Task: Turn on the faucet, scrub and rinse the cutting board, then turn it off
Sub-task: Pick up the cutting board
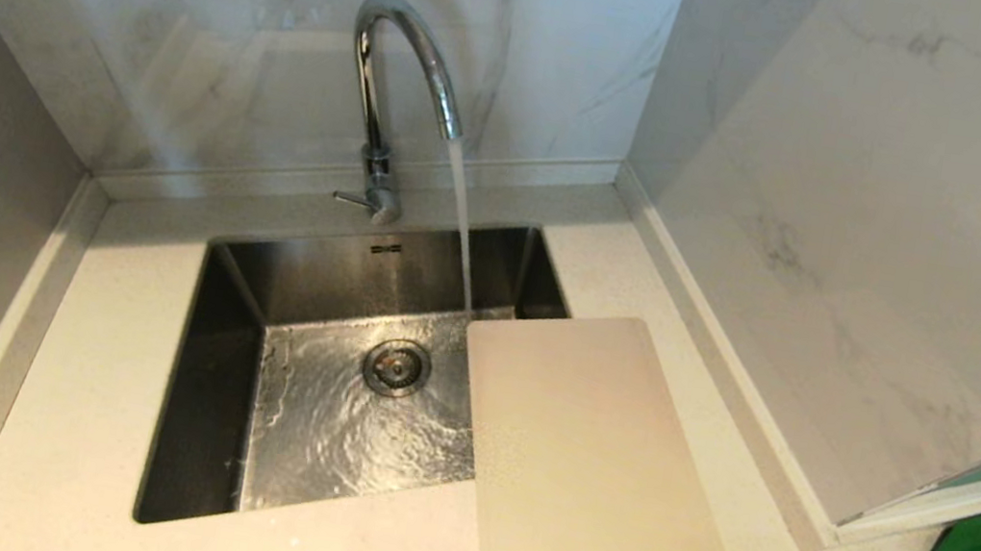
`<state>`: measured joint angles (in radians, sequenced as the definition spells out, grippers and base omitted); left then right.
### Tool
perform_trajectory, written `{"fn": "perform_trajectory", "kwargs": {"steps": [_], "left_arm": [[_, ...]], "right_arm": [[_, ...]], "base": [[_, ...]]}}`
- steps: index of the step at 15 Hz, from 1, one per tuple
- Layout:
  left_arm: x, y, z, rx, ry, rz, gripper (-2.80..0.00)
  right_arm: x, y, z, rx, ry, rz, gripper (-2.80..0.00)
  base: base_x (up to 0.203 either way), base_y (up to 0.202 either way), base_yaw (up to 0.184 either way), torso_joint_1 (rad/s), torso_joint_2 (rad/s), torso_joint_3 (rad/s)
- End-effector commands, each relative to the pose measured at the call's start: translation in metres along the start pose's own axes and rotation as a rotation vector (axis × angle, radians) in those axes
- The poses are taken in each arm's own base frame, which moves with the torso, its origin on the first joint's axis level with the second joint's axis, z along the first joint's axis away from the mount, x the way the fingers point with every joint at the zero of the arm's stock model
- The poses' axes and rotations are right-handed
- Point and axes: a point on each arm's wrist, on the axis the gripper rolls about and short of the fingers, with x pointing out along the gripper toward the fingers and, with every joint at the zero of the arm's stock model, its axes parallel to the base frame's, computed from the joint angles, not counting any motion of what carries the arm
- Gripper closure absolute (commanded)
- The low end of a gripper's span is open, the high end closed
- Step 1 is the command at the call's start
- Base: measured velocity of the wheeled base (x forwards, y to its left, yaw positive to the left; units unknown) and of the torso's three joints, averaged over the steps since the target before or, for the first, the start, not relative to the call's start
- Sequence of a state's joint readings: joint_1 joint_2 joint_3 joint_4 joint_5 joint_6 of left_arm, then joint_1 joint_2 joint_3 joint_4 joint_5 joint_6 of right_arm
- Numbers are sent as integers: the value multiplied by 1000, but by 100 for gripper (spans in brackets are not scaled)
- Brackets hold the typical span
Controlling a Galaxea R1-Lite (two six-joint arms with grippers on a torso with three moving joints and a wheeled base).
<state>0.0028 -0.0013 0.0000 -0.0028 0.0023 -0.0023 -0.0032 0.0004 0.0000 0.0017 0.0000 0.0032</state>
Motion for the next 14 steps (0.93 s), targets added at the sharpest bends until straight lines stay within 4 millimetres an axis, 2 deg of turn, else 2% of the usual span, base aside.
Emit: {"fn": "perform_trajectory", "kwargs": {"steps": [1, 14], "left_arm": [[0, 0, 0, -1, -1, 1, 0], [0, 0, 0, -1, -1, 1, 0]], "right_arm": [[0, 0, 0, 0, 1, 0, 0], [0, 0, 0, -3, 1, 2, 0]], "base": [[0, 0, 0, 0, 0, 0], [0, 0, 0, 0, 0, 0]]}}
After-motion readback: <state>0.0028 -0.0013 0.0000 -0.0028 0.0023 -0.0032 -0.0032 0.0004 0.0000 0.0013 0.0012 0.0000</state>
